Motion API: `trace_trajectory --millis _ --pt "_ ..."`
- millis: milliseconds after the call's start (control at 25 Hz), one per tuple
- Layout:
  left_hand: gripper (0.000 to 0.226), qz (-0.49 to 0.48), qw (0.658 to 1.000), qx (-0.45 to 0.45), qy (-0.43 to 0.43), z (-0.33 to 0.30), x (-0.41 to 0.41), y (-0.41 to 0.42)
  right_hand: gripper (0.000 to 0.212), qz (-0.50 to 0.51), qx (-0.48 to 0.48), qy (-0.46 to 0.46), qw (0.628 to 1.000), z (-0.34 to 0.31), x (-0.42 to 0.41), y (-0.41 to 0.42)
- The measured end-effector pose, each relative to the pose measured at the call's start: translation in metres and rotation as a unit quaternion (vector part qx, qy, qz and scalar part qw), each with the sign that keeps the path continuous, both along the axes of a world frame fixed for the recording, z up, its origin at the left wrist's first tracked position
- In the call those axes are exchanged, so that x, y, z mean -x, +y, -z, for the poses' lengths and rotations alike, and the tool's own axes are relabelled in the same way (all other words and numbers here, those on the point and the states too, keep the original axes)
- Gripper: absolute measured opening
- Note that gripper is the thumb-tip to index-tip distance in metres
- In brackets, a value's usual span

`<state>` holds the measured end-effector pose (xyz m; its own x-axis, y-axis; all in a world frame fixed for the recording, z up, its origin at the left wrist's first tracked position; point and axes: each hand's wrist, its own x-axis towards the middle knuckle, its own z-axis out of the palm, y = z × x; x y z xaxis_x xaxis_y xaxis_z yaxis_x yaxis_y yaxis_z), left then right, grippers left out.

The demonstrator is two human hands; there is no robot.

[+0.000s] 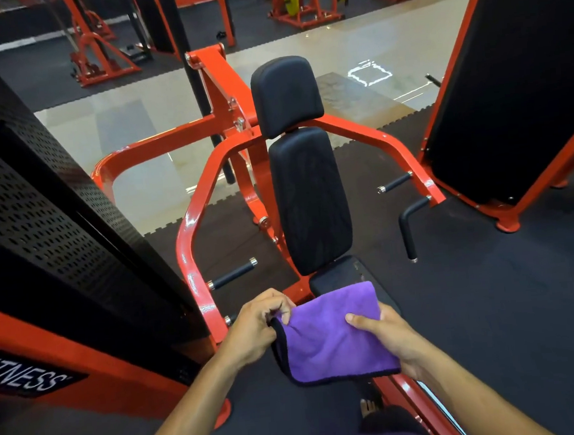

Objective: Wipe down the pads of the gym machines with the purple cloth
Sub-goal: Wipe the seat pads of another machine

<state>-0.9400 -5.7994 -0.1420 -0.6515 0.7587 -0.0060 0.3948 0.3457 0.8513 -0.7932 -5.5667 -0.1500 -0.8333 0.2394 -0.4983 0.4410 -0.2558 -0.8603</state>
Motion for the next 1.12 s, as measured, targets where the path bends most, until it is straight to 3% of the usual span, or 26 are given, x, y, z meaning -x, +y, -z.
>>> trace_trajectory --millis 80,200,440,640,760,920,1120 --pt "0.033 -0.013 0.999 0.023 -0.031 0.009 -0.002 0.000 0.035 0.036 -0.007 -0.008 0.999 0.002 0.002 -0.002" --pt "0.027 -0.011 0.997 0.039 -0.069 0.014 -0.003 0.011 0.033 0.105 0.063 -0.014 0.992 0.001 0.004 0.001" --pt "0.042 0.059 0.988 0.089 -0.111 0.028 0.022 0.035 0.042 0.194 0.032 -0.024 0.980 0.002 -0.002 0.028" --pt "0.051 0.085 0.975 0.201 0.046 0.059 0.042 0.061 0.034 0.261 -0.038 -0.064 0.962 0.024 -0.020 0.058" --pt "0.062 0.137 0.955 0.248 0.091 0.078 0.042 0.087 0.025 0.289 -0.040 -0.076 0.953 0.046 -0.027 0.075" --pt "0.073 0.203 0.896 0.356 0.172 0.087 0.047 0.119 0.023 0.318 -0.015 -0.118 0.941 0.082 -0.021 0.095" --pt "0.079 0.259 0.822 0.410 0.299 0.081 0.107 0.163 0.027 0.293 -0.003 -0.149 0.944 0.123 0.022 0.119"
